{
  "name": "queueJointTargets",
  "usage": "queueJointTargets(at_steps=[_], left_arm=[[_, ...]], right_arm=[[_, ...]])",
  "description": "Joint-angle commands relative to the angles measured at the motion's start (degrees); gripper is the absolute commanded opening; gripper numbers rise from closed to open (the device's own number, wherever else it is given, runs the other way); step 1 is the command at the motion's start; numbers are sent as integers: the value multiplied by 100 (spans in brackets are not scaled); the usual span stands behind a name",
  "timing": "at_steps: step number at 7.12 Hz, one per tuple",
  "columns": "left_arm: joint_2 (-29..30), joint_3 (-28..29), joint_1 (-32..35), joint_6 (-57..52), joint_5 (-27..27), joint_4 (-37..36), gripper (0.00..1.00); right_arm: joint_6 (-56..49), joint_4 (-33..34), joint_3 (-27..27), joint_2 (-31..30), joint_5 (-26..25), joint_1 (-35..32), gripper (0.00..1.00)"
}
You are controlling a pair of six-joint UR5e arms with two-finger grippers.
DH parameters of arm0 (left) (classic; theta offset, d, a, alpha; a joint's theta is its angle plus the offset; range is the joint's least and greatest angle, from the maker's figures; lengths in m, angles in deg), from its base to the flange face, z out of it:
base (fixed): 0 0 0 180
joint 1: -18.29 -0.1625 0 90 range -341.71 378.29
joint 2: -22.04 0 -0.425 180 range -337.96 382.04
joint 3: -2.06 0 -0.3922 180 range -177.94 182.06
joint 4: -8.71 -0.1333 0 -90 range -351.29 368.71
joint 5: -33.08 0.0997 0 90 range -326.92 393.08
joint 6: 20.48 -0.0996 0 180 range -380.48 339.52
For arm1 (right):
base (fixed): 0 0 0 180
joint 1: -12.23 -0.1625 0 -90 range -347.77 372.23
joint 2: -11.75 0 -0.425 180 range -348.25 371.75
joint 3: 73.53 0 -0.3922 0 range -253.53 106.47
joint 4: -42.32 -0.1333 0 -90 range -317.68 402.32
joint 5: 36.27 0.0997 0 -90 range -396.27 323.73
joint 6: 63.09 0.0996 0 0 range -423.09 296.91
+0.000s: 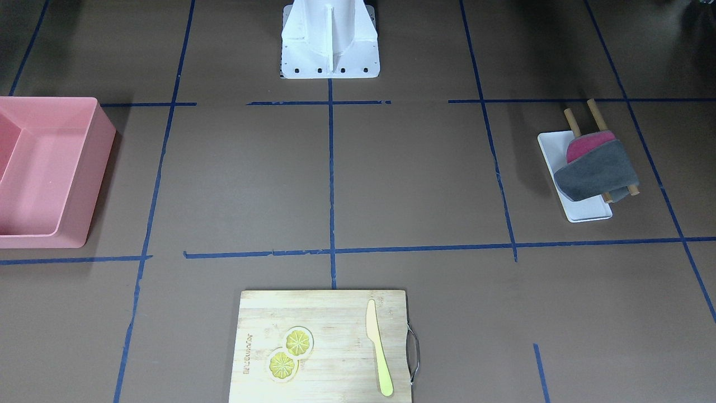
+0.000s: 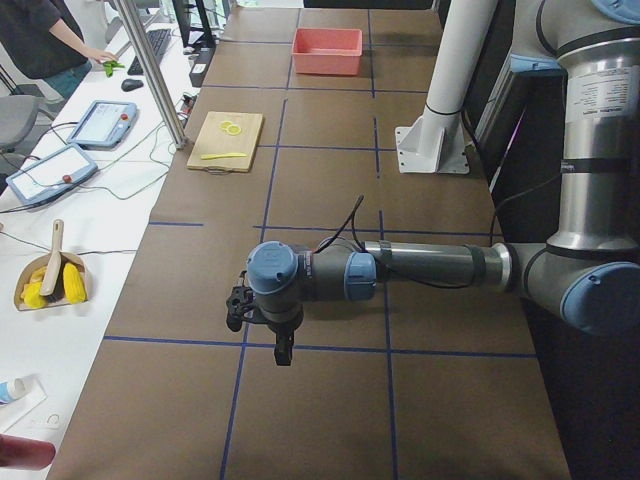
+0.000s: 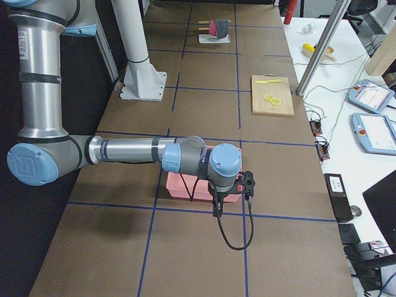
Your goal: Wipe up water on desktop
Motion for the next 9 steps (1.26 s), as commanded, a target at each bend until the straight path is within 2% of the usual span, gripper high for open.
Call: queueJointTargets(at_steps=[1, 4, 5, 8, 9], left_arm=[[-1, 9, 0, 9, 9, 2, 100], [61, -87, -9, 0, -17, 19, 100], [52, -349, -17, 0, -18, 28, 100], [78, -588, -97, 61, -44, 229, 100], [87, -563, -97, 61, -253, 283, 100]], right_arm=[[12, 0, -7, -3, 0, 0, 100], [20, 0, -7, 23, 0, 0, 100], [20, 0, -7, 32, 9, 0, 100], [20, 0, -41, 67, 26, 0, 100], [12, 0, -42, 67, 35, 0, 100]])
